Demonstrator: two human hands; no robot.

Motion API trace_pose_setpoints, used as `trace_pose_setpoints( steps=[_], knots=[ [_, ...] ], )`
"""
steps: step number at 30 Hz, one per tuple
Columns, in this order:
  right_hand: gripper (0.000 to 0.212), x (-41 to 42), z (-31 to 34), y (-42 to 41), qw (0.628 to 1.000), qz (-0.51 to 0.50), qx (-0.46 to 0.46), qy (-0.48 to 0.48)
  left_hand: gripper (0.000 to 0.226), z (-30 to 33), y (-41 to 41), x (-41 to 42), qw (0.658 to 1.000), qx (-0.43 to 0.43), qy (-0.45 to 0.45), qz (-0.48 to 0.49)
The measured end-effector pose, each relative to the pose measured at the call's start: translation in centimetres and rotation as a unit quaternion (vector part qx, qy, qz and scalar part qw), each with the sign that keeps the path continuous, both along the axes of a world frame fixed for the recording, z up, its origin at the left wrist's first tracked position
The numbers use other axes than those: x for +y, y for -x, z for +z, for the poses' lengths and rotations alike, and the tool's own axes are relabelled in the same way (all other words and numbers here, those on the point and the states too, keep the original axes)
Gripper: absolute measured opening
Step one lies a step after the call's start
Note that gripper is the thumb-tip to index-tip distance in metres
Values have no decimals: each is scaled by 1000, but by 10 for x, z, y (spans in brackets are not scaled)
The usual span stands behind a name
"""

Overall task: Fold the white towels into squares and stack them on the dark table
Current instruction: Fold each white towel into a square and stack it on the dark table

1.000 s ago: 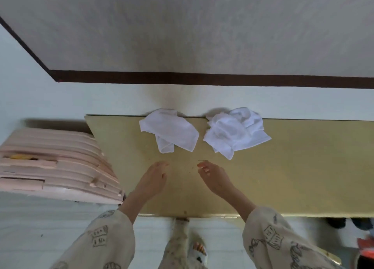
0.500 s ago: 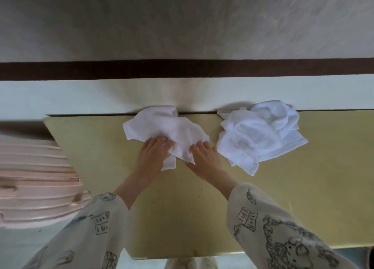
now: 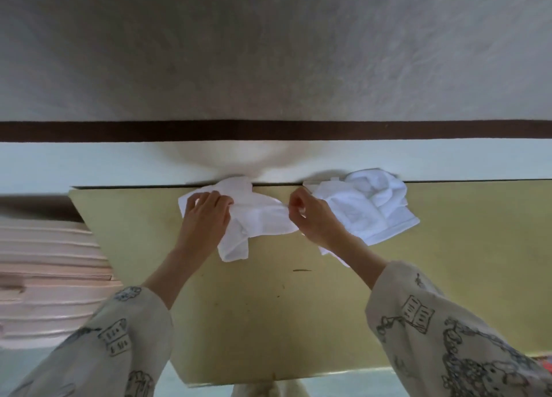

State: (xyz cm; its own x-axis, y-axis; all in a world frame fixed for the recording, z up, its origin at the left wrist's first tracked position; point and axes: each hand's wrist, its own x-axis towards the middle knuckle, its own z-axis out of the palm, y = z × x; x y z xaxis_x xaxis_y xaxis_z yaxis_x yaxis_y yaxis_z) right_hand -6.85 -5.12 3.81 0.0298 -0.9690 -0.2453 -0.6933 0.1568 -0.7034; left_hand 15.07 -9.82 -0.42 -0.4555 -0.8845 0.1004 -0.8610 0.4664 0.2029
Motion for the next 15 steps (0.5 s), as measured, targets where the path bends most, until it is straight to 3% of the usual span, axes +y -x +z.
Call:
trace_pose_setpoints(
  steps=[4, 9, 12, 15],
  knots=[
    [9, 11, 53, 23, 1000, 0, -4, 19, 17, 45, -5, 1, 999, 2, 11, 33],
    [21, 44, 108, 40, 998, 27, 46, 38, 18, 101, -2, 29, 989, 115, 10, 95],
    [25, 67, 130, 49, 996, 24, 73, 51, 26, 131, -2, 53, 965, 208, -47, 153],
    [23, 88, 145, 58, 996, 5, 71, 62, 24, 150, -8, 73, 957, 229, -96, 148]
  ],
)
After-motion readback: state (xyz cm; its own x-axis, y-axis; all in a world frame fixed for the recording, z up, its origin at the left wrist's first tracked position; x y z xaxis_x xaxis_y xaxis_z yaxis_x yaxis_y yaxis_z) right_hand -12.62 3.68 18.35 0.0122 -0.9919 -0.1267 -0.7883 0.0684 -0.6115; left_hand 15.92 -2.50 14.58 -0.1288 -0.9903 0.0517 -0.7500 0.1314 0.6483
